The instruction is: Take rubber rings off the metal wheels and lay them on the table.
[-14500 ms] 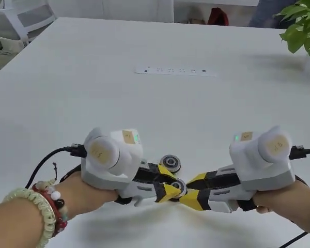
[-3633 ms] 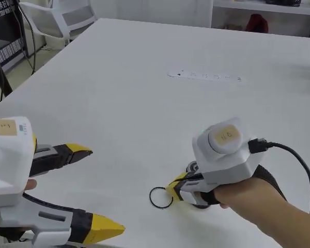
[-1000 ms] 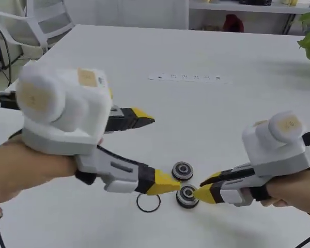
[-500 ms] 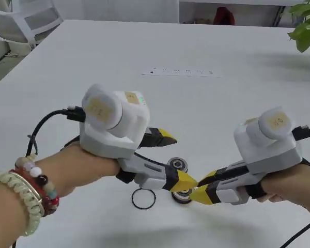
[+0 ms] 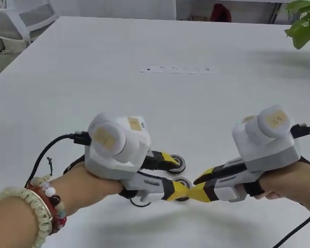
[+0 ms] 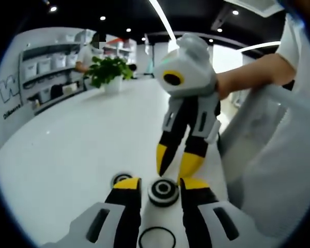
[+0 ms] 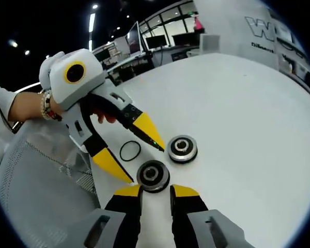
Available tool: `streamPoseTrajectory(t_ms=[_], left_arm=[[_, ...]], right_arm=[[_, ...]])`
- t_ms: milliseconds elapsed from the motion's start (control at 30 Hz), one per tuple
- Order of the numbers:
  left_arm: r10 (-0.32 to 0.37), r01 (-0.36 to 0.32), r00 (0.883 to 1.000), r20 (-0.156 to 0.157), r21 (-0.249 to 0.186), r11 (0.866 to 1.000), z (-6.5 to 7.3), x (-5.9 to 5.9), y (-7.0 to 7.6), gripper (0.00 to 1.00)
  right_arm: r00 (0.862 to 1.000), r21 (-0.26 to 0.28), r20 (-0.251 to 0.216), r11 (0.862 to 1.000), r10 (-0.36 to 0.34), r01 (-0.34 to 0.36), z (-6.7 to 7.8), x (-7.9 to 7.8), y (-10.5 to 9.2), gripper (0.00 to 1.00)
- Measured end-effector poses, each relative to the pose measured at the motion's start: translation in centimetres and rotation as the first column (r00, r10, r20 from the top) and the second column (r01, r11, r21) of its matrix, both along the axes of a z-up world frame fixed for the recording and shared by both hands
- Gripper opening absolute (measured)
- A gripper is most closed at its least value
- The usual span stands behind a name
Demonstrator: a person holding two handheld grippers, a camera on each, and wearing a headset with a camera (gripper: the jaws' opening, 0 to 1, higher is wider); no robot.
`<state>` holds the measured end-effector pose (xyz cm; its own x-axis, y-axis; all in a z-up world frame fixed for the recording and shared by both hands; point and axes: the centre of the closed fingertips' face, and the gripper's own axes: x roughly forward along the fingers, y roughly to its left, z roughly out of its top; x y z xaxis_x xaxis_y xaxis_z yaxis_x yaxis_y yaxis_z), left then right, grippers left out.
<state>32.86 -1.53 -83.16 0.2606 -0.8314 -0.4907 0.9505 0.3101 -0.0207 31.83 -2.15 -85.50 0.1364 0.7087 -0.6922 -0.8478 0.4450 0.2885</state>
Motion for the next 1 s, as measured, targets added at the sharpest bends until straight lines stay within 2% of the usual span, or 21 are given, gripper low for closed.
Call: streamPoseTrajectory(t_ms=[67,267,400,467,567,633,700,800,867,1000], left_arm=[[-0.008,0.008,1.000,-0.001,0.018,1.000,-0.3,-0.1,0.2,0.30],[-0.011,0.011,1.000,-0.001,0.006,1.000,-0.3,-0.2,0.0,0.25],[-0.023,0.023,1.000,0.000,0.018,1.000,-0.9,-0.4,-0.1,0.23],[-0.015,0.015,1.000,-0.013,0.024,1.000,-1.3,-0.3,-0.1,0.24],[-0.018,0.018,1.000,-0.001,0.037,0.999,-1.4,-0.4,-0.1,0.22],[-0.016,0.016,1.000,-0.006,0.043,0.999,-1.6,-0.4,0.0,0.22],[-0.011,0.011,1.000,-0.015,0.031,0.999,-1.6,-0.5,-0.1,0.22],[-0.015,0.015,1.000,0.006,0.033,0.999,-1.6,-0.5,-0.3,0.20],[-0.019,0.019,1.000,0.004,0.030,0.999,-1.6,-0.6,-0.3,0.16],[-0.019,0.018,0.999,0.028,0.038,0.999,-1.5,-0.5,-0.2,0.15]], right_arm=[[1.000,-0.009,-0.004,1.000,0.008,-0.008,-0.2,-0.2,0.0,0.20],[0.999,-0.033,0.014,0.999,0.043,-0.042,-0.8,-0.5,0.2,0.21],[0.997,-0.044,0.048,0.997,0.065,-0.063,-1.0,-0.4,0.4,0.21],[0.996,-0.043,0.055,0.997,0.071,-0.069,-0.9,-0.4,0.5,0.20],[0.992,-0.048,0.079,0.994,0.097,-0.093,-1.0,-0.5,0.7,0.21],[0.989,-0.058,0.101,0.993,0.109,-0.103,-1.0,-0.3,0.7,0.20],[0.988,-0.057,0.107,0.993,0.112,-0.107,-1.0,-0.3,0.7,0.20],[0.986,-0.060,0.116,0.992,0.119,-0.113,-1.0,-0.2,0.7,0.20],[0.985,-0.060,0.121,0.991,0.124,-0.118,-1.1,-0.2,0.7,0.20],[0.982,-0.061,0.132,0.990,0.134,-0.127,-1.1,-0.2,0.7,0.20]])
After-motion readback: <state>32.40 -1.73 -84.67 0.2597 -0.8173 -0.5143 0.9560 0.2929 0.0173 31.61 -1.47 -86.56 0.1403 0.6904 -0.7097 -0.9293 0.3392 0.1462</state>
